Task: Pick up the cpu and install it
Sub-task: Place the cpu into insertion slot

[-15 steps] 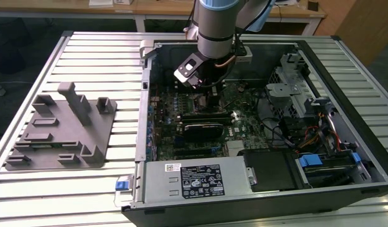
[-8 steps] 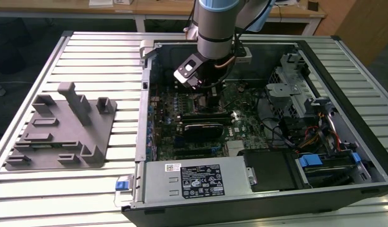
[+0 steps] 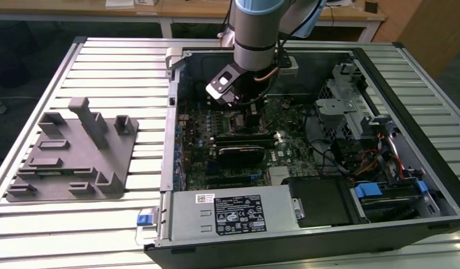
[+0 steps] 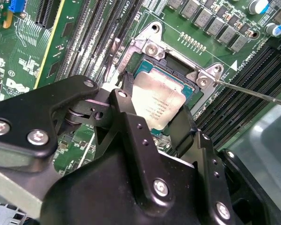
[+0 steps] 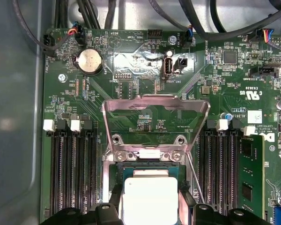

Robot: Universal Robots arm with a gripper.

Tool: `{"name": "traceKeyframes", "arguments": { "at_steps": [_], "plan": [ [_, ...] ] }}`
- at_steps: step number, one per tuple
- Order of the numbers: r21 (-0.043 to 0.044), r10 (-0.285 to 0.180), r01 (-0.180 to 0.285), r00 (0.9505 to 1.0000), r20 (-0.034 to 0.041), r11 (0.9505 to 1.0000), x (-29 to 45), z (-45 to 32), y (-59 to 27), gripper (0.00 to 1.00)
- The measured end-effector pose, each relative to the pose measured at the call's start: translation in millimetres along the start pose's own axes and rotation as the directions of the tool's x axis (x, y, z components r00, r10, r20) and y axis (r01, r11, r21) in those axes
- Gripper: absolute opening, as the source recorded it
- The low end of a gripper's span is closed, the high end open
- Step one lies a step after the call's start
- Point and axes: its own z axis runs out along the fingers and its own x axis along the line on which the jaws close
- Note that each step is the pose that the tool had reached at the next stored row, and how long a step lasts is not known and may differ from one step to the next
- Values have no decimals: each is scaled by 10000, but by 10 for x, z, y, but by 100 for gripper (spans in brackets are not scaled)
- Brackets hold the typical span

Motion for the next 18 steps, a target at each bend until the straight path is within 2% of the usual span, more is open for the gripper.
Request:
{"name": "traceKeyframes", "arguments": {
  "at_steps": [18],
  "plan": [
    [-2,0,0,10000,-3,10000,30,9,-11,55]
  ]
}}
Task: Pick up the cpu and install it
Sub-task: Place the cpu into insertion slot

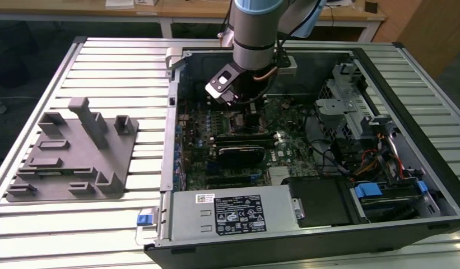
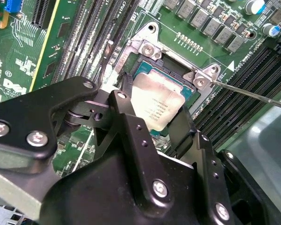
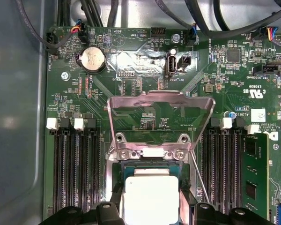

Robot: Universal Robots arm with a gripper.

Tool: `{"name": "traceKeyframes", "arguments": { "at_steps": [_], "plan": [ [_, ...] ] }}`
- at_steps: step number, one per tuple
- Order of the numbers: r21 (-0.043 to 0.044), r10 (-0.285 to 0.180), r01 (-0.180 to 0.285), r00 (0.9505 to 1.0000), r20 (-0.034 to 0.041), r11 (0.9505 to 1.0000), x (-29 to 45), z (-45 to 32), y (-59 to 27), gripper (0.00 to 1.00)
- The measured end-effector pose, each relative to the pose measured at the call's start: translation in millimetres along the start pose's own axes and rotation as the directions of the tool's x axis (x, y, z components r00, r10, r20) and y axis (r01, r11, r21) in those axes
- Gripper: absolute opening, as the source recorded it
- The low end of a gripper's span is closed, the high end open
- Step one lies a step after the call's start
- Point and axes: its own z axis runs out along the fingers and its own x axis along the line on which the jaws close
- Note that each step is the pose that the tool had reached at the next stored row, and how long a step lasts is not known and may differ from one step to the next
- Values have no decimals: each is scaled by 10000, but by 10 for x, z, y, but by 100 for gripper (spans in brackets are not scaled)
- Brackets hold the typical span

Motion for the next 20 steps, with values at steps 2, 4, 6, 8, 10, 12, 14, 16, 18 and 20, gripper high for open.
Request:
{"name": "traceKeyframes", "arguments": {
  "at_steps": [2,4,6,8,10,12,14,16,18,20],
  "plan": [
    [2,0,0,10000,2,10000,0,2,0,55],
    [3,2,-2,10000,4,10000,0,5,1,55],
    [3,1,-1,10000,3,10000,0,8,2,55],
    [2,0,0,10000,2,10000,1,10,6,55],
    [2,2,-2,10000,3,10000,0,11,7,55],
    [2,1,-1,10000,2,10000,0,12,8,55],
    [1,1,-1,10000,1,10000,1,13,9,55],
    [1,1,-1,10000,-3,10000,1,14,9,55],
    [0,1,-1,10000,-7,10000,1,14,9,55],
    [-5,1,-1,10000,-13,10000,1,15,9,55]
  ]
}}
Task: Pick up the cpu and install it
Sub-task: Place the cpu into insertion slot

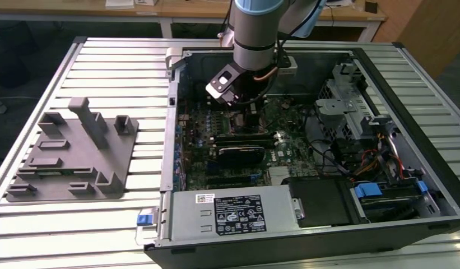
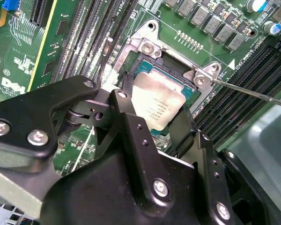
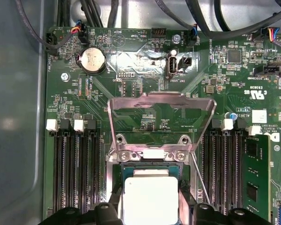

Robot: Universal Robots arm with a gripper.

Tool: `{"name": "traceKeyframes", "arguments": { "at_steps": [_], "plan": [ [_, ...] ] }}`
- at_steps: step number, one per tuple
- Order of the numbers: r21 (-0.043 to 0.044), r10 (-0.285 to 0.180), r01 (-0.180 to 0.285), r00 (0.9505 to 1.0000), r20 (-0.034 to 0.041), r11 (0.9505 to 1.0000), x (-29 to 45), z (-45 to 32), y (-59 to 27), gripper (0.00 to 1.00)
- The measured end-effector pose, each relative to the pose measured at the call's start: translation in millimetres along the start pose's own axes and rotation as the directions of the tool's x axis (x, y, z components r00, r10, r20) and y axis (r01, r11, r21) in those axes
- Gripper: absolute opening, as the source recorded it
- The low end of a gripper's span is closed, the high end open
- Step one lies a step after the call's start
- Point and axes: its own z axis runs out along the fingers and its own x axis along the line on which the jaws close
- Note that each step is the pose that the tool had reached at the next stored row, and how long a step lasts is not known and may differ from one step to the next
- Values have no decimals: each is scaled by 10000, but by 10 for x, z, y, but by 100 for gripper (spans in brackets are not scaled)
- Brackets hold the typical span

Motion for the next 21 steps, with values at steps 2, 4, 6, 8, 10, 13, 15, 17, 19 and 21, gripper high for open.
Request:
{"name": "traceKeyframes", "arguments": {
  "at_steps": [2,4,6,8,10,13,15,17,19,21],
  "plan": [
    [-6,0,0,10000,-17,10000,3,4,1,55],
    [4,0,0,10000,-3,10000,0,-1,0,61],
    [4,0,0,10000,-4,10000,0,-1,0,61],
    [5,0,0,10000,-5,10000,-1,-8,-1,61],
    [5,0,0,10000,-7,10000,-1,-22,0,61],
    [4,0,0,10000,-34,10000,-1,-33,0,61],
    [3,2,-2,10000,-81,10000,0,-34,0,61],
    [4,3,-3,10000,-86,10000,0,-45,0,61],
    [3,2,-2,10000,-88,10000,-1,-67,1,61],
    [1,2,-2,10000,-91,10000,0,-75,1,61]
  ]
}}
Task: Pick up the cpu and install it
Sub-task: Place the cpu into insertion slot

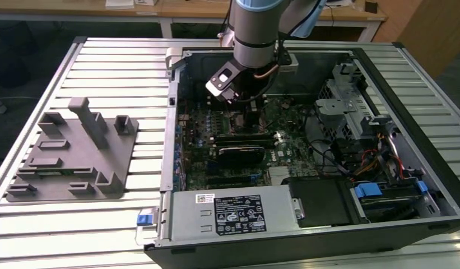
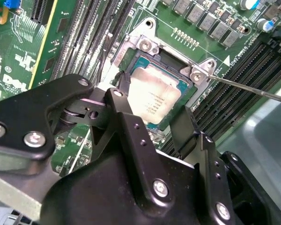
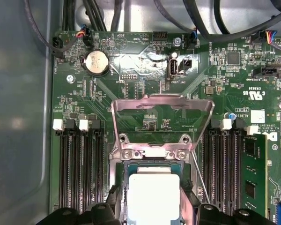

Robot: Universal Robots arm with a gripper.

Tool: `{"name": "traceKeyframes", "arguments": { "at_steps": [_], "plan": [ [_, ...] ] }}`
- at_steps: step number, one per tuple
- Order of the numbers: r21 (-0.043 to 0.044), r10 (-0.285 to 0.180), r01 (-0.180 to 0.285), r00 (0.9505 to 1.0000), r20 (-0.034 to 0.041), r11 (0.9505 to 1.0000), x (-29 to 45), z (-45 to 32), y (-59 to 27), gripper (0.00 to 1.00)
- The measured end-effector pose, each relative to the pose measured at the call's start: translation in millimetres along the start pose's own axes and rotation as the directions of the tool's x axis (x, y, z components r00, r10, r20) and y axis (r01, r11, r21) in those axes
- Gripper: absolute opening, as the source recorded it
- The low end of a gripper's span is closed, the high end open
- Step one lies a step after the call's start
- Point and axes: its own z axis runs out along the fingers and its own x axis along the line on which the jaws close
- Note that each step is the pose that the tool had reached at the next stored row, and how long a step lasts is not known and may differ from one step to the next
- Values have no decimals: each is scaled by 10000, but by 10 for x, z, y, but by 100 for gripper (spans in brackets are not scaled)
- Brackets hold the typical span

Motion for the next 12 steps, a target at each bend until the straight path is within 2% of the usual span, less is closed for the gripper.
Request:
{"name": "traceKeyframes", "arguments": {
  "at_steps": [6,12],
  "plan": [
    [2,0,0,10000,4,10000,-2,-59,1,61],
    [1,0,0,10000,2,10000,-2,-62,1,61]
  ]
}}
